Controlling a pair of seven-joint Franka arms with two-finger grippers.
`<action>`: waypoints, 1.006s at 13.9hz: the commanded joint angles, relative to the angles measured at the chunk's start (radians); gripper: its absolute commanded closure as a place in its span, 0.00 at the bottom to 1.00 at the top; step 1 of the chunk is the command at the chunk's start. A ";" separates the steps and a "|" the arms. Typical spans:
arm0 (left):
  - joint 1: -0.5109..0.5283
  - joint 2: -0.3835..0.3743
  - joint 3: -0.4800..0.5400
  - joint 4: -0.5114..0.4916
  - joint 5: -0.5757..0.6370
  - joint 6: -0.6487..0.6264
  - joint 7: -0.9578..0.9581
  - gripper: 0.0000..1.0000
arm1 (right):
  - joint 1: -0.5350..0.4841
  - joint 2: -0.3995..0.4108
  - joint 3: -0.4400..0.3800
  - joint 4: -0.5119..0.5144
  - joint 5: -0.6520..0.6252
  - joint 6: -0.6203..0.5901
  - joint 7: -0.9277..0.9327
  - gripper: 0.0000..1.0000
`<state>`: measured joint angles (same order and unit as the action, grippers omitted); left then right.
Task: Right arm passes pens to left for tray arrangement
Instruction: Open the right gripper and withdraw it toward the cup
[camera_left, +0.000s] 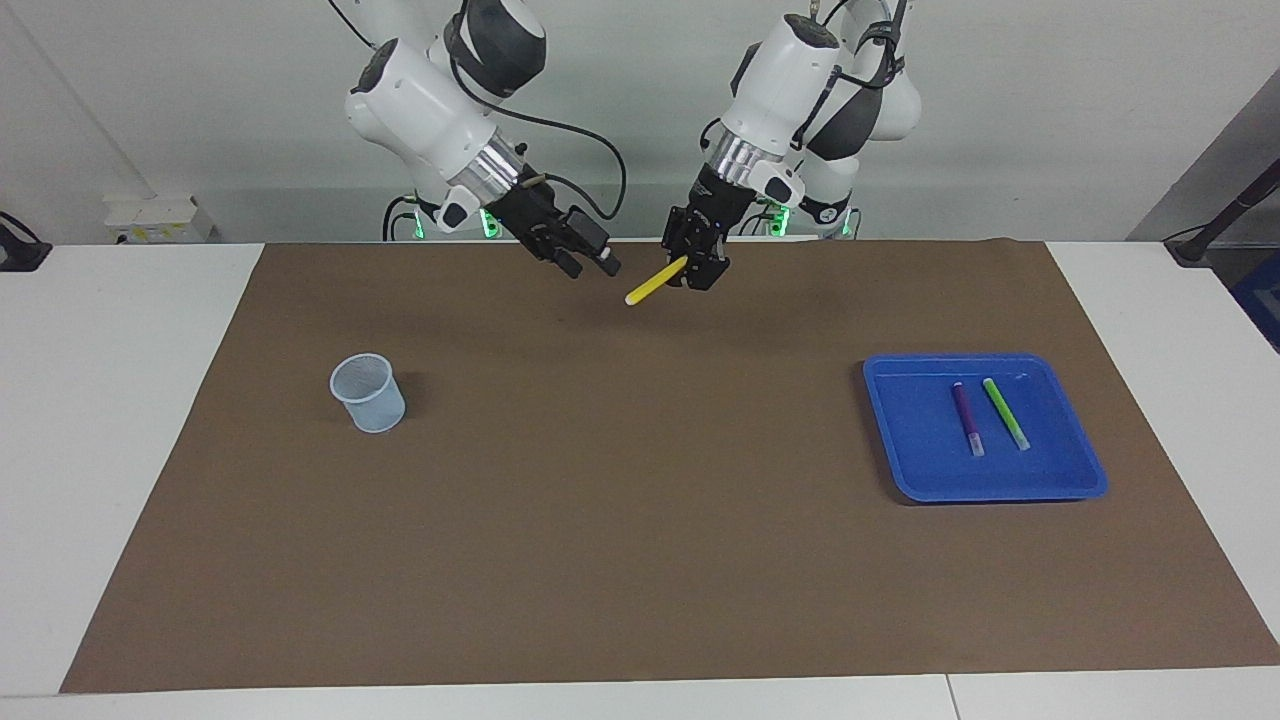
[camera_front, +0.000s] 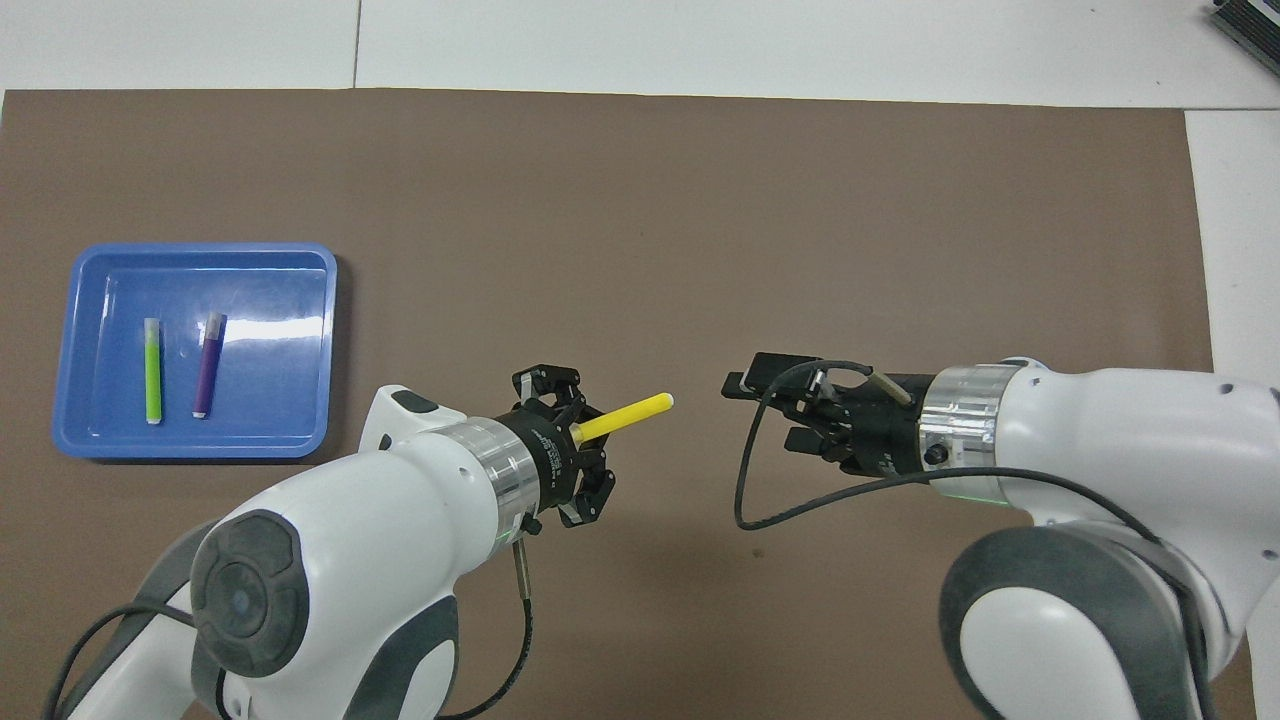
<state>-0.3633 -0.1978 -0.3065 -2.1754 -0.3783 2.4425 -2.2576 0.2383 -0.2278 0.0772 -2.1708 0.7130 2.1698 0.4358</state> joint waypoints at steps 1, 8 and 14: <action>-0.002 -0.008 0.009 0.005 0.009 -0.022 0.003 1.00 | -0.066 -0.012 0.006 0.009 -0.078 -0.102 -0.159 0.00; 0.044 -0.015 0.020 0.005 0.009 -0.057 0.065 1.00 | -0.211 -0.010 0.006 0.066 -0.430 -0.355 -0.500 0.00; 0.104 -0.019 0.021 0.003 0.004 -0.086 0.162 1.00 | -0.248 -0.018 0.004 0.074 -0.657 -0.439 -0.686 0.00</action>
<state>-0.2800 -0.2009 -0.2854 -2.1748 -0.3783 2.3888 -2.1267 0.0047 -0.2282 0.0713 -2.0981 0.1192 1.7629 -0.2017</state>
